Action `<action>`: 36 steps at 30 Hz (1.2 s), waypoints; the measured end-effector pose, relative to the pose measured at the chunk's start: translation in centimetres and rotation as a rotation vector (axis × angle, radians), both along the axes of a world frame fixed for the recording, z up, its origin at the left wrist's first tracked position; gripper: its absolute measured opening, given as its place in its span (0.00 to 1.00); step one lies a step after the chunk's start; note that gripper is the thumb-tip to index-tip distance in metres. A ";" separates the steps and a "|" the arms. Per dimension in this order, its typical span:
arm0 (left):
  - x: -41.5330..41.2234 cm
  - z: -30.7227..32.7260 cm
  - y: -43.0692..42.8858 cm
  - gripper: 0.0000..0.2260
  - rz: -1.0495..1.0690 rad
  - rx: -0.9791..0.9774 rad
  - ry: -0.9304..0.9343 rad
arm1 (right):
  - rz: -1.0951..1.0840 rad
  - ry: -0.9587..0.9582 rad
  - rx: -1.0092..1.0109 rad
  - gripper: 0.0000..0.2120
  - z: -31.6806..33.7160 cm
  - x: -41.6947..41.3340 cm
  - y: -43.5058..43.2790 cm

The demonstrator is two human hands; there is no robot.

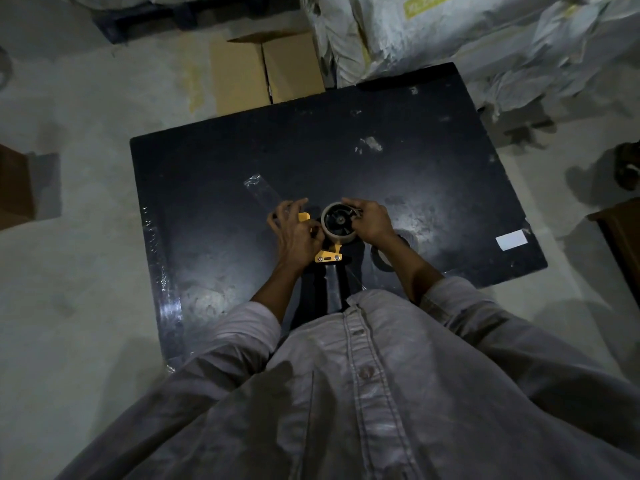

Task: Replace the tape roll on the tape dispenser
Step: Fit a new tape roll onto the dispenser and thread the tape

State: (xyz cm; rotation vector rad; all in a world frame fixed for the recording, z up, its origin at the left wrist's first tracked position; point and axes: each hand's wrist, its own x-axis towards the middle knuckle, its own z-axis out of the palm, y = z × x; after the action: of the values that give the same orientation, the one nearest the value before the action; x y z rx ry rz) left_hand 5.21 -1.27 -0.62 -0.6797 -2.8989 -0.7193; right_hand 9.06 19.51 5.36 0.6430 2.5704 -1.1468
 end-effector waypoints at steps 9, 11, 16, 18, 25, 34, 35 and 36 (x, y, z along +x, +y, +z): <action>-0.2 0.5 0.0 0.14 -0.060 -0.064 -0.109 | 0.036 -0.019 0.031 0.30 -1.0 -0.7 0.3; -0.3 0.9 0.1 0.12 -0.072 -0.067 -0.090 | 0.032 -0.015 0.029 0.30 -1.1 -0.7 0.3; -0.5 1.1 0.1 0.09 -0.084 -0.082 -0.091 | 0.035 -0.007 0.030 0.31 -0.9 -0.4 0.6; -0.4 1.3 0.1 0.08 -0.084 -0.087 -0.093 | 0.038 -0.008 0.030 0.31 -1.0 -0.4 0.6; -0.1 1.7 0.1 0.05 -0.064 -0.076 -0.070 | 0.059 0.013 0.020 0.30 -0.7 -0.6 0.5; -0.2 1.3 -0.2 0.06 -0.050 -0.128 -0.050 | 0.106 0.031 0.019 0.25 -1.1 -0.6 0.4; -0.1 1.2 -0.3 0.06 -0.048 -0.127 -0.045 | 0.124 0.038 0.021 0.24 -1.1 -0.4 0.1; 0.0 1.0 -0.2 0.06 -0.044 -0.126 -0.041 | 0.148 0.042 0.020 0.25 -1.1 -0.2 -0.2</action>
State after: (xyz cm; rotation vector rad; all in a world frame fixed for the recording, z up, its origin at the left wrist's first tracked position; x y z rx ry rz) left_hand 5.21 -1.52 0.41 -0.7522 -2.9962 -0.5651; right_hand 8.91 19.30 4.28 0.4290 2.6174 -1.0988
